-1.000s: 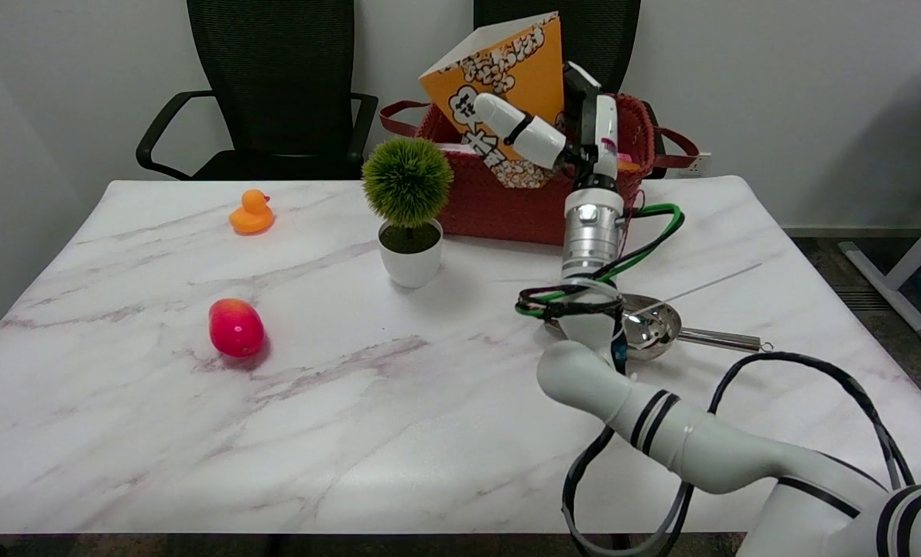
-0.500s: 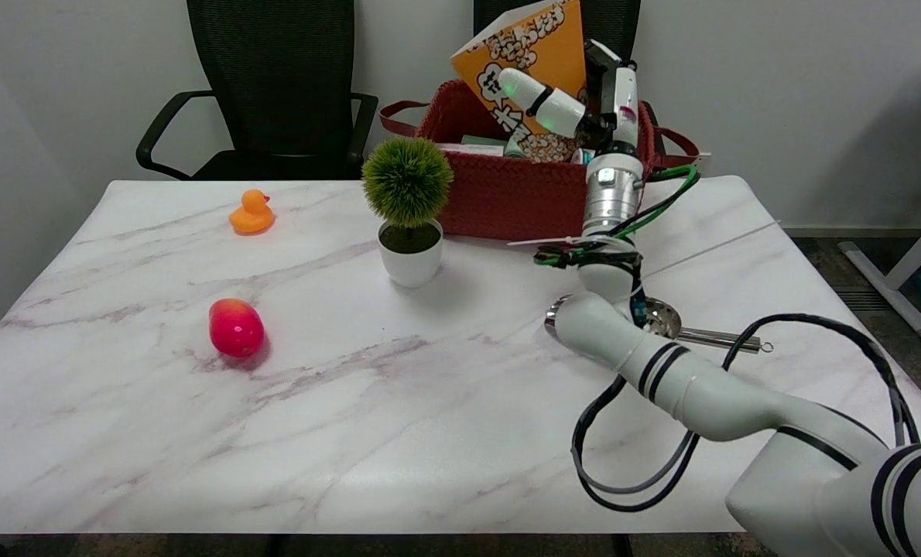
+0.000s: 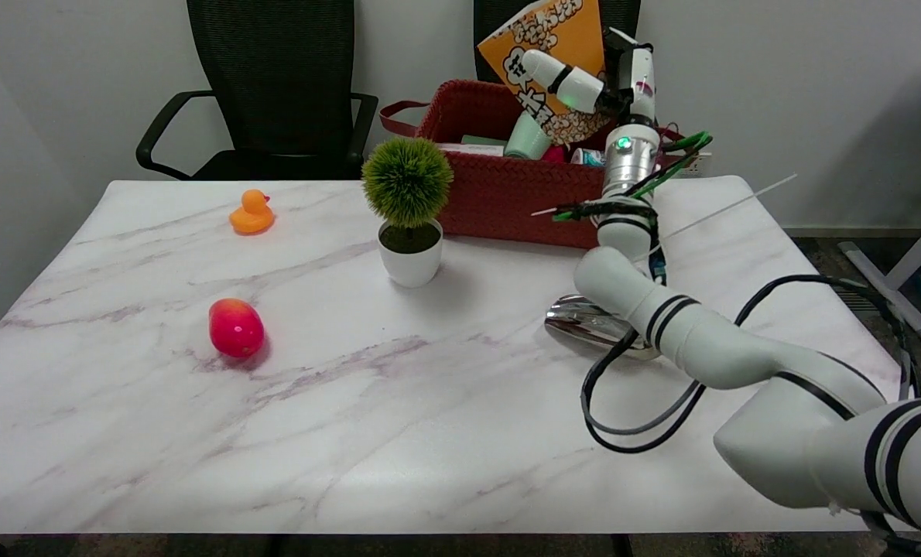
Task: Place the popcorn box into the brown storage basket.
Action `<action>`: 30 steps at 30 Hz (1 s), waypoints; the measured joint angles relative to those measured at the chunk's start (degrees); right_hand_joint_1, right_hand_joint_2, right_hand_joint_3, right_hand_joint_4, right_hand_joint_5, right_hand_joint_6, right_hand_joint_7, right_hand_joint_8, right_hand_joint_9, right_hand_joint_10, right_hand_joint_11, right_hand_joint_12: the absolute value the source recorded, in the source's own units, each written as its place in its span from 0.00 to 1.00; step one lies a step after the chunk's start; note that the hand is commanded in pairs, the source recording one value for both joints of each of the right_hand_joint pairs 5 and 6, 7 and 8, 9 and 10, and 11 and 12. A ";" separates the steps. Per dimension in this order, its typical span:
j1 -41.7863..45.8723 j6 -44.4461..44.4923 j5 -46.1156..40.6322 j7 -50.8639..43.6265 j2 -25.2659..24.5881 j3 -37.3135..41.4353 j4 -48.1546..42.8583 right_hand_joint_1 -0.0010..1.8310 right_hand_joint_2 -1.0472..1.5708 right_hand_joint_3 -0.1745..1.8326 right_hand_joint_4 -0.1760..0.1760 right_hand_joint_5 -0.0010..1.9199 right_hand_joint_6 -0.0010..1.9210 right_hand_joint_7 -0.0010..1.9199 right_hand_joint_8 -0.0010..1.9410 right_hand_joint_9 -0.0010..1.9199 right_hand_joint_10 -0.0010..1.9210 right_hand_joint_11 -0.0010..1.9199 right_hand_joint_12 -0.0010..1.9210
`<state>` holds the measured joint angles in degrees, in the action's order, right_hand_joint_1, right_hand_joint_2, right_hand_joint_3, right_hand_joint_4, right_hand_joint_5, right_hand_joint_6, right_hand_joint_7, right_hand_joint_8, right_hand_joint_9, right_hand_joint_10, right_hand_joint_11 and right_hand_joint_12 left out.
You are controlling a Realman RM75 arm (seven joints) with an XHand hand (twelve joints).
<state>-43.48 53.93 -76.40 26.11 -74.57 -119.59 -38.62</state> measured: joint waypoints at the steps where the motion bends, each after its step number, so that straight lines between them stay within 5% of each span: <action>1: -0.76 -0.56 -0.02 0.23 0.06 0.06 1.04 0.50 0.56 0.16 0.50 0.38 0.38 0.57 0.56 0.41 0.41 0.28 0.28; 30: -13.94 -17.67 0.42 -2.66 -0.89 -3.04 20.88 0.47 0.56 0.13 0.50 0.36 0.36 0.53 0.52 0.39 0.39 0.27 0.27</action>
<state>-57.42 36.26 -75.98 23.45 -75.47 -122.63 -17.74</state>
